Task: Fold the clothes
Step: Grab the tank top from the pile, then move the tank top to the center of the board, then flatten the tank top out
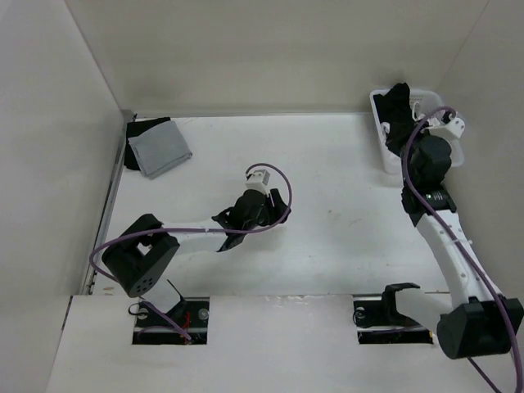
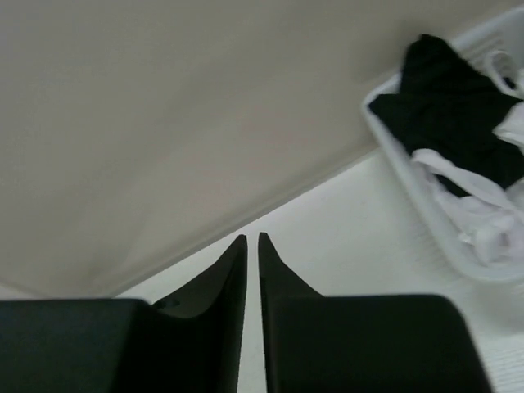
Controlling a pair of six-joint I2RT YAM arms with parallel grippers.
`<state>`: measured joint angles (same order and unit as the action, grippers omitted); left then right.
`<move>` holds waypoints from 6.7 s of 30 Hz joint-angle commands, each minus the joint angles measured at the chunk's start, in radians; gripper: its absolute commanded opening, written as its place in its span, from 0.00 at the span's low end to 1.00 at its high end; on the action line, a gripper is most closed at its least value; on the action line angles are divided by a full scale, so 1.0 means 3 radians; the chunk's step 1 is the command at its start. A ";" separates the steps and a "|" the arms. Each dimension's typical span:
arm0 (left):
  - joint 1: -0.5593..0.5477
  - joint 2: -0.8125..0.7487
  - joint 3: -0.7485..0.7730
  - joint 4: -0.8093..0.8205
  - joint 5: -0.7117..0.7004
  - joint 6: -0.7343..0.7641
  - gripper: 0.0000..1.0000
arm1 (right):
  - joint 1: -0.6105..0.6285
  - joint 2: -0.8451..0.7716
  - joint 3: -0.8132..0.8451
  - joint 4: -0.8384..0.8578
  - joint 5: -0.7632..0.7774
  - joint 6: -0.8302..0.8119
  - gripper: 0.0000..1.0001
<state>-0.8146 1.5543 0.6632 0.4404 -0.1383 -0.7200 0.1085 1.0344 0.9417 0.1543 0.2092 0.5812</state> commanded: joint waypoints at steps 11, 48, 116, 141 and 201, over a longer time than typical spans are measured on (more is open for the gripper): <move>-0.0023 0.0019 -0.0191 0.0510 0.0230 0.0053 0.51 | -0.1018 0.1746 0.0956 -0.0397 0.0453 0.0072 0.16; 0.0259 0.0142 -0.0324 0.0935 0.0620 -0.0111 0.50 | -0.1392 0.3063 0.1955 0.0374 -0.0125 0.0236 0.00; -0.0012 -0.0130 0.0100 -0.0067 -0.0429 0.0493 0.46 | 0.2990 -0.0135 -0.2177 -0.0484 -0.0212 0.1688 0.48; 0.0483 -0.0502 0.0223 -0.0082 -0.0475 0.0125 0.00 | 0.2249 -0.0483 -0.1570 -0.0243 -0.0406 0.1004 0.06; 0.1827 -0.1506 -0.0683 -0.0865 -0.1226 -0.0367 0.41 | 0.1488 0.1893 -0.0201 0.0196 -0.0926 0.0165 0.51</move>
<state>-0.3134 1.0668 0.3328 0.0803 -0.4362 -0.8768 0.6128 1.4815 0.7048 0.1448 0.0032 0.6983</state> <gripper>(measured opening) 0.402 0.521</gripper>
